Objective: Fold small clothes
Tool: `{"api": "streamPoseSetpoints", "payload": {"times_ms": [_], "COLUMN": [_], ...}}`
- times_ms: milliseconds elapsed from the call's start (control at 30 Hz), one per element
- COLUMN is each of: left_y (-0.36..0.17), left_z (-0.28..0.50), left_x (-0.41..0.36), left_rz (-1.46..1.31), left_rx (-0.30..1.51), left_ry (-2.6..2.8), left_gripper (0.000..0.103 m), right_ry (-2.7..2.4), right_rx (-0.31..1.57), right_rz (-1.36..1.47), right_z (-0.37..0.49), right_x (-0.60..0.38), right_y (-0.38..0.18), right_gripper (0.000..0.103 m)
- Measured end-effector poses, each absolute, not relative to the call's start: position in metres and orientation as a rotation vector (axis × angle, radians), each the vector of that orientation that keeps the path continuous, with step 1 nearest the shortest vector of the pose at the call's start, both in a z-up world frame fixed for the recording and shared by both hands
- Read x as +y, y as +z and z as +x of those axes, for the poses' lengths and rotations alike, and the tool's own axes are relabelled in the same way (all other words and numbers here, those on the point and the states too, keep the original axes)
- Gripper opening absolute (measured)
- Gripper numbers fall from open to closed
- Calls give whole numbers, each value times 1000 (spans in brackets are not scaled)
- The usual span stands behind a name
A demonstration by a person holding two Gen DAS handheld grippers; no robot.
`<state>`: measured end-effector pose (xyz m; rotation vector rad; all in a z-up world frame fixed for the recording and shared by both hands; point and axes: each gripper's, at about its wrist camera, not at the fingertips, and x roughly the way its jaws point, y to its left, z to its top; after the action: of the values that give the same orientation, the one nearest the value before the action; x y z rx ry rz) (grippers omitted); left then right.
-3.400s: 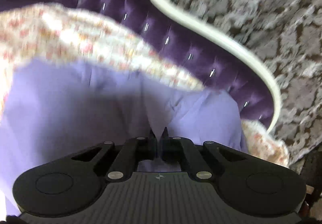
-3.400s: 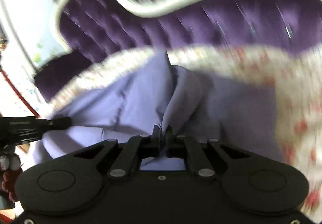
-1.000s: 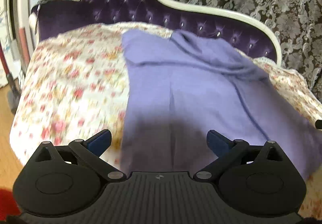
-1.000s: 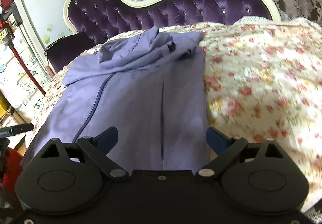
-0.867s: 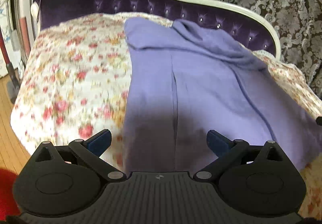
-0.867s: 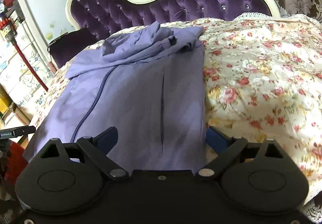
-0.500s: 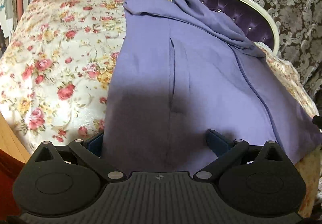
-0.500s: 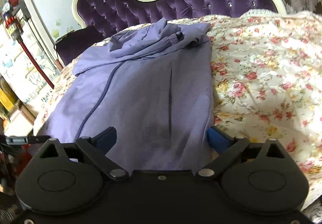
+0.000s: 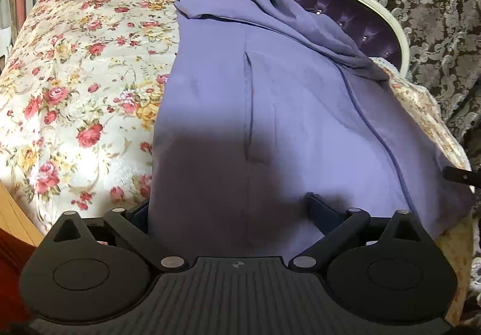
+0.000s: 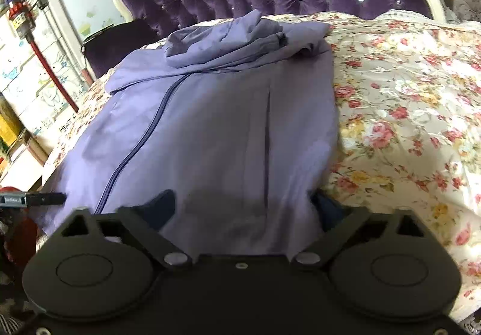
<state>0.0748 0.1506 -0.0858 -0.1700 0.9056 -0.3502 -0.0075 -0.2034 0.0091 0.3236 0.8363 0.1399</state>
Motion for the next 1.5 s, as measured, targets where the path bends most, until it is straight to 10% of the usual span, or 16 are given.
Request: {"api": "streamPoseSetpoints", "payload": {"times_ms": [133,367,500,567,1500], "left_y": [-80,-74,-71,-65,48], "left_z": [69,69,70,68,209], "left_x": [150,150,153,158,163], "left_rz": [-156,-205,-228,-256,-723], "left_rx": [888,874,867,850,471], "left_ry": [-348,-384,-369,-369,-490], "left_gripper": [73,45,25,12,11], "right_ry": [115,134,117,127,234], "right_rx": [798,820,849,846,346], "right_rz": [399,400,372,422,926], "right_z": [-17,-16,-13,-14,158], "right_x": [-215,-215,-215,-222,-293], "right_y": [12,11,10,11,69], "right_gripper": [63,57,15,15,13]}}
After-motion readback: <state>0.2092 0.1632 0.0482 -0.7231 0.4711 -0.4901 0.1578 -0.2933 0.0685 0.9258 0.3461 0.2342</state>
